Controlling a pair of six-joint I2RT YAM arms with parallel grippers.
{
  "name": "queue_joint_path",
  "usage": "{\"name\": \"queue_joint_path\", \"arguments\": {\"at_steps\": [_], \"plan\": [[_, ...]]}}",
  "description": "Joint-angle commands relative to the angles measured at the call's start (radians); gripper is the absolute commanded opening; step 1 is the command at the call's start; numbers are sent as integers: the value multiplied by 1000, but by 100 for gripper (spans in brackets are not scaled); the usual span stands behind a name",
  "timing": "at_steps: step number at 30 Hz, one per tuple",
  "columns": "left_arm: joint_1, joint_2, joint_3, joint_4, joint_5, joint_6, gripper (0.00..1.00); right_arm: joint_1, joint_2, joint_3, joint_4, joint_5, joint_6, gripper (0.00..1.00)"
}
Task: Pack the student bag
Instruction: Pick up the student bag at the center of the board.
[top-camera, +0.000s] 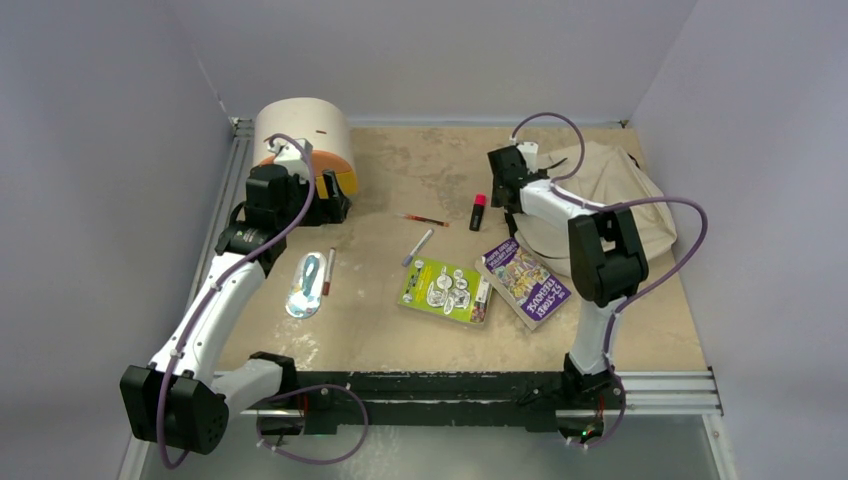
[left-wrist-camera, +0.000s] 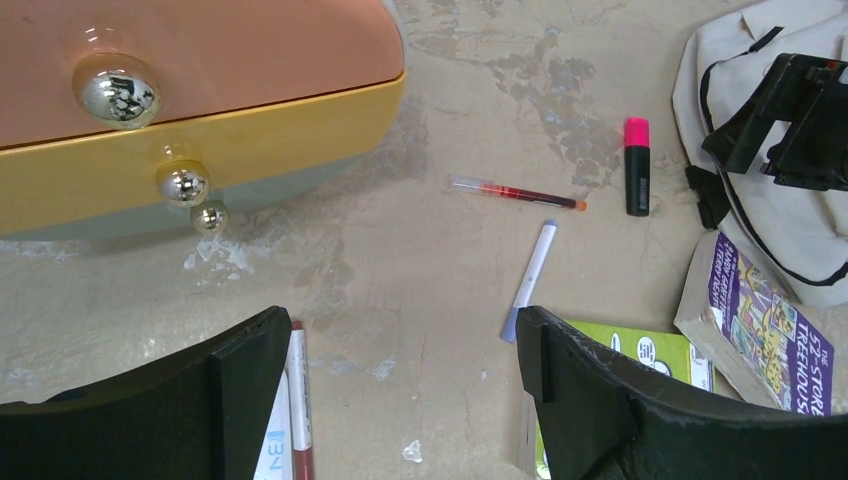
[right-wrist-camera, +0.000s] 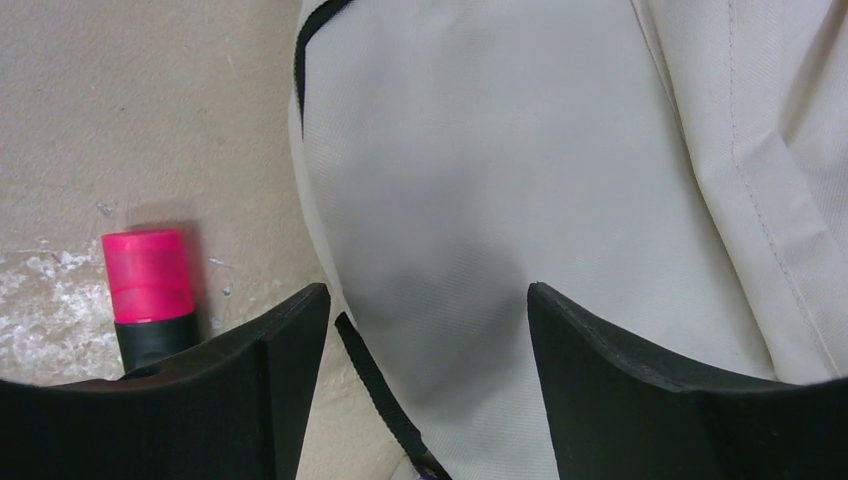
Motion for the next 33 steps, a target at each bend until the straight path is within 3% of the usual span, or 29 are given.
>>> {"name": "queue_joint_path", "arguments": {"at_steps": [1, 9, 12, 15, 22, 27, 33], "plan": [[8, -1, -1, 40, 18, -8, 83, -24, -1, 25, 15, 33, 1, 73], [8, 7, -2, 43, 31, -8, 83, -40, 42, 32, 31, 10, -2, 70], [8, 12, -1, 44, 38, -8, 83, -39, 41, 33, 45, -4, 0, 63], [8, 19, -1, 44, 48, -8, 83, -43, 25, 36, 57, 4, 8, 50], [13, 36, 5, 49, 73, -12, 83, -76, -81, 46, 92, -22, 33, 0], [15, 23, -2, 95, 121, -24, 93, -98, -189, 87, 109, -114, 34, 0], [15, 58, 6, 215, 285, -121, 93, -97, -246, 187, 86, -376, 16, 0]]}}
